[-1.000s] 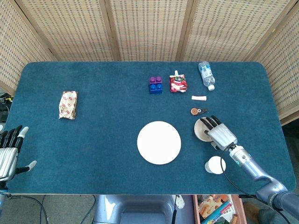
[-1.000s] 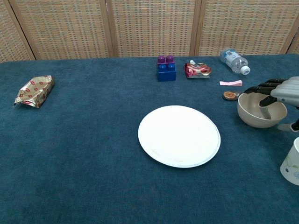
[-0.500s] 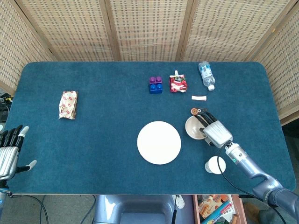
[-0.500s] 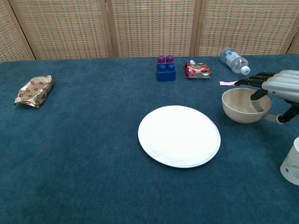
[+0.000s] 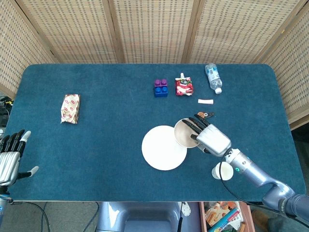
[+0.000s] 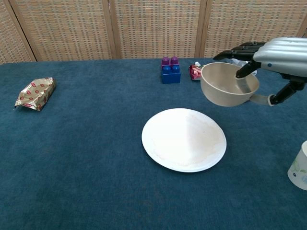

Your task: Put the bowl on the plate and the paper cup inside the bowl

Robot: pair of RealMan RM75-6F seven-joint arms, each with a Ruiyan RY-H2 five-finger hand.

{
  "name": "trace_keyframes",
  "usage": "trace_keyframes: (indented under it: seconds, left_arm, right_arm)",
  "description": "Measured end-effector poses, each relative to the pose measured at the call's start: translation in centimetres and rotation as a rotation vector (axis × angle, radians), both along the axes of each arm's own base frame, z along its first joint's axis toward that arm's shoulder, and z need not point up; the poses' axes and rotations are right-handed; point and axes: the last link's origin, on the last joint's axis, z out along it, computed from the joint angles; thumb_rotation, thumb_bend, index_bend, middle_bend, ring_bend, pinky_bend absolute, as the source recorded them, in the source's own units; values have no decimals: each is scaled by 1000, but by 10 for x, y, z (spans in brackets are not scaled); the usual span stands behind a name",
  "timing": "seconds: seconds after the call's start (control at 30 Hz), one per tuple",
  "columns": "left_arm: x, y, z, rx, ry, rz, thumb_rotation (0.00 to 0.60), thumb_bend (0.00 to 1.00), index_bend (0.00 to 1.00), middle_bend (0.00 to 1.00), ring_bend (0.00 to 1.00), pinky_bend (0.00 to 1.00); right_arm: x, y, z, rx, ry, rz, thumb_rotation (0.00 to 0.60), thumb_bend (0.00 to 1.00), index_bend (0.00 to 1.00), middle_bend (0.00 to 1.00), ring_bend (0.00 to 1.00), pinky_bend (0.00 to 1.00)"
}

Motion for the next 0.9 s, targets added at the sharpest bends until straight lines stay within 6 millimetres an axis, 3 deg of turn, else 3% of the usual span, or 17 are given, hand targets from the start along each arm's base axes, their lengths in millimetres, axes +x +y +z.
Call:
trace_keyframes:
  seconds: [0.17,0.4,0.5,0.7,0.9]
  left_arm:
    - [-1,1,1,3,-6,3,600,0,0,0,0,0]
    - [-2,1,3,4,-14,8,600,0,0,0,0,0]
    - [-3,1,5,7,-20,11,600,0,0,0,0,0]
    - [-4,2,8,9,-29,16,600,0,0,0,0,0]
    - [-4,2,8,6,-31,17,600,0,0,0,0,0]
  right_arm:
    - [25,3,-21,27,101,45,600,445,638,0,0,0]
    - [68,4,-82,79,147,50,600,445,638,0,0,0]
    - [80,6,-98,94,146,38,600,445,638,0,0,0]
    - [88,7,-108,92,158,39,600,445,638,0,0,0]
    - [83,7,-108,81,183,40,600,441,638,0,0,0]
